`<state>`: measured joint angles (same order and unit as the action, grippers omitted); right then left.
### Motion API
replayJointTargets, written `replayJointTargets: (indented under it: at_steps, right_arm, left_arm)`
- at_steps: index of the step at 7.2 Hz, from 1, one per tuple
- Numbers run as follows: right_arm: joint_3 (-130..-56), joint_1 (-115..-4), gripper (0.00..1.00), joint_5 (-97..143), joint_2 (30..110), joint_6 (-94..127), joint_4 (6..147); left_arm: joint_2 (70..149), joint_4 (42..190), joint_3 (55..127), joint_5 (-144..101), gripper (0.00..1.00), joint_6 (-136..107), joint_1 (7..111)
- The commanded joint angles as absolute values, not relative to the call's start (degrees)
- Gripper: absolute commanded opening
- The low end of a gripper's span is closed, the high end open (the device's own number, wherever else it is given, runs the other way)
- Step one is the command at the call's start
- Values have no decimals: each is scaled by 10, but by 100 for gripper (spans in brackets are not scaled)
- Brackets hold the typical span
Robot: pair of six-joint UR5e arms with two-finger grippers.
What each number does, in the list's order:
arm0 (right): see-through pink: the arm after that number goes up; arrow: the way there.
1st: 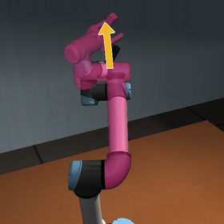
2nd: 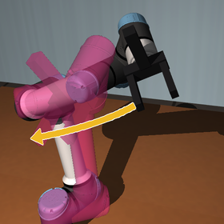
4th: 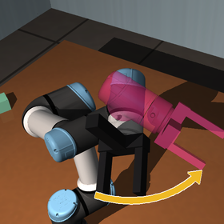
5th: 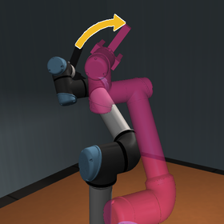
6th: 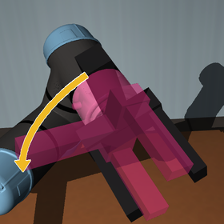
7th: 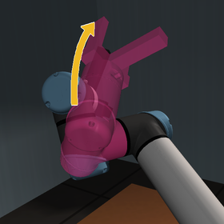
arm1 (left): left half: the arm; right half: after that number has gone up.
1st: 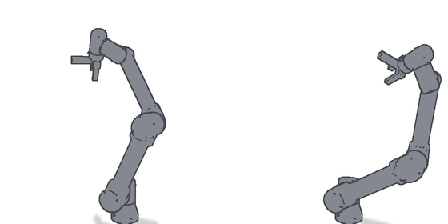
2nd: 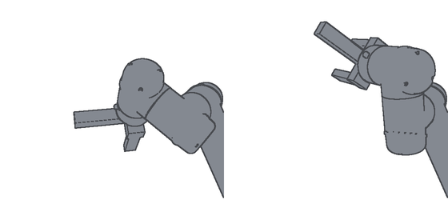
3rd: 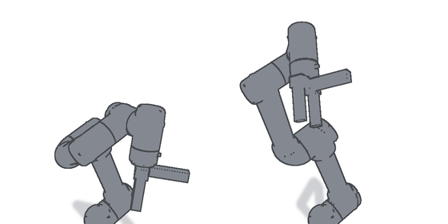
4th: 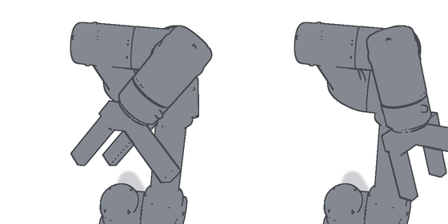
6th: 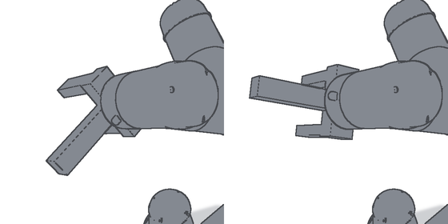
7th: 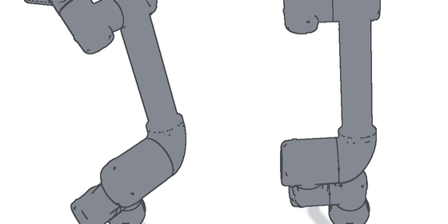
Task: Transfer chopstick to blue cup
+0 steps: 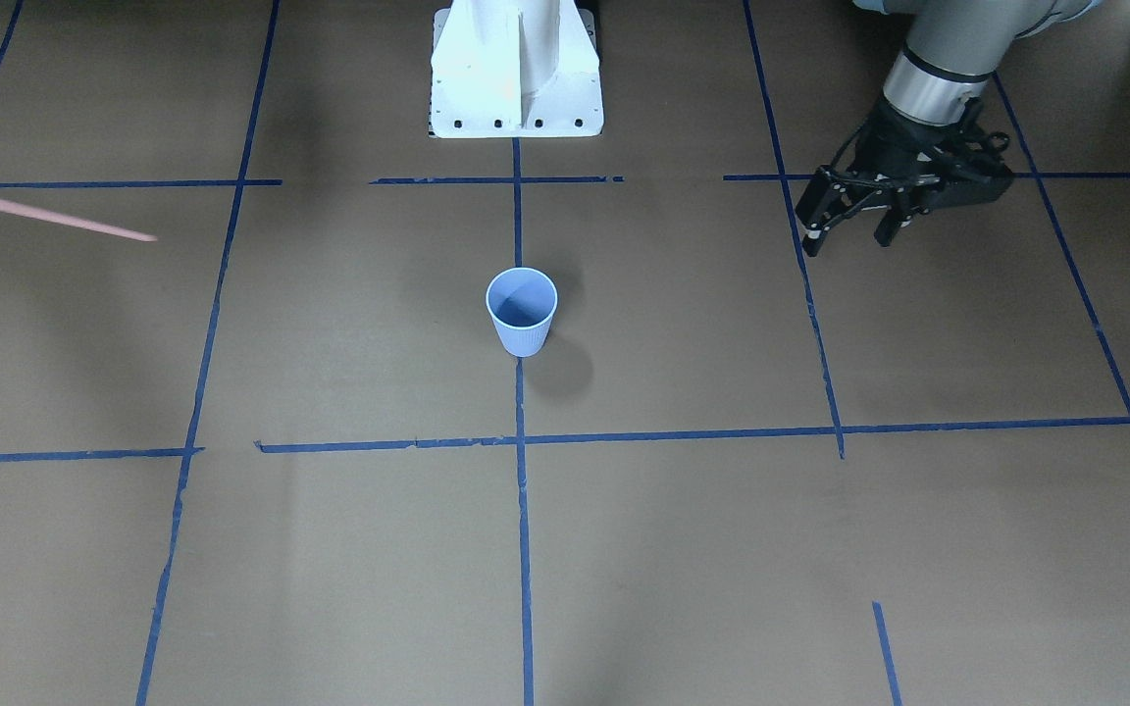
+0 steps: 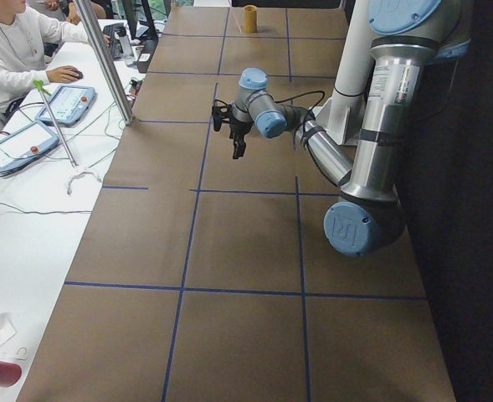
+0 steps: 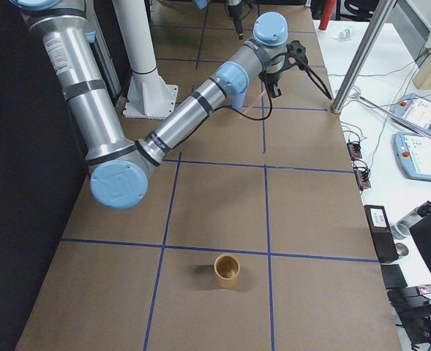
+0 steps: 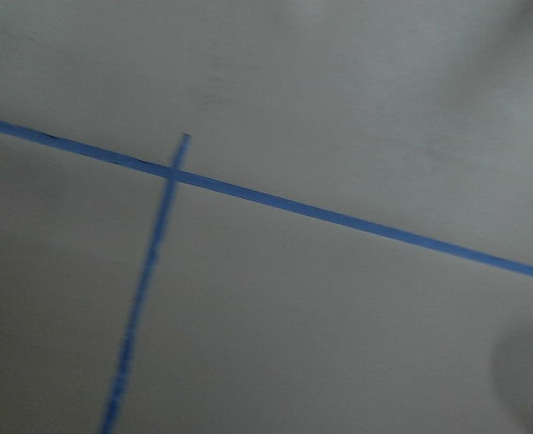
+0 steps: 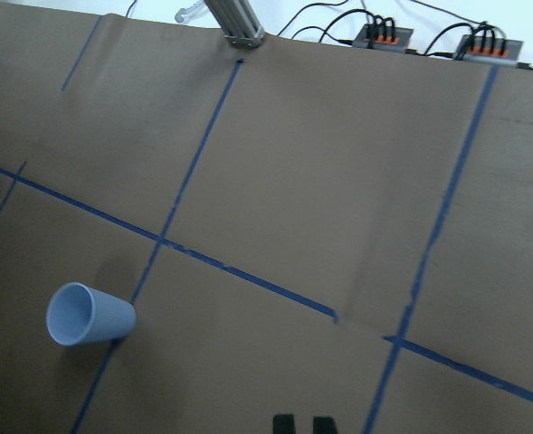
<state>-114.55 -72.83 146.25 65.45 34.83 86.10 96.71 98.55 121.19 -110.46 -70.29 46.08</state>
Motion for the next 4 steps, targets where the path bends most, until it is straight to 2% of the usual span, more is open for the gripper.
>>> replayJointTargets:
  at_steps: [1, 2, 4]
  right_arm:
    - [-1143, -552, 1, 1264, 571, 535, 814]
    - [-1130, -472, 1, 1158, 566, 610, 749]
    - [-1117, -425, 1, 1100, 548, 667, 721]
  left_arm:
    - [942, 986, 1210, -1103, 100, -691, 466]
    - [942, 986, 1210, -1103, 100, -691, 466]
    - [941, 986, 1209, -1103, 100, -691, 466]
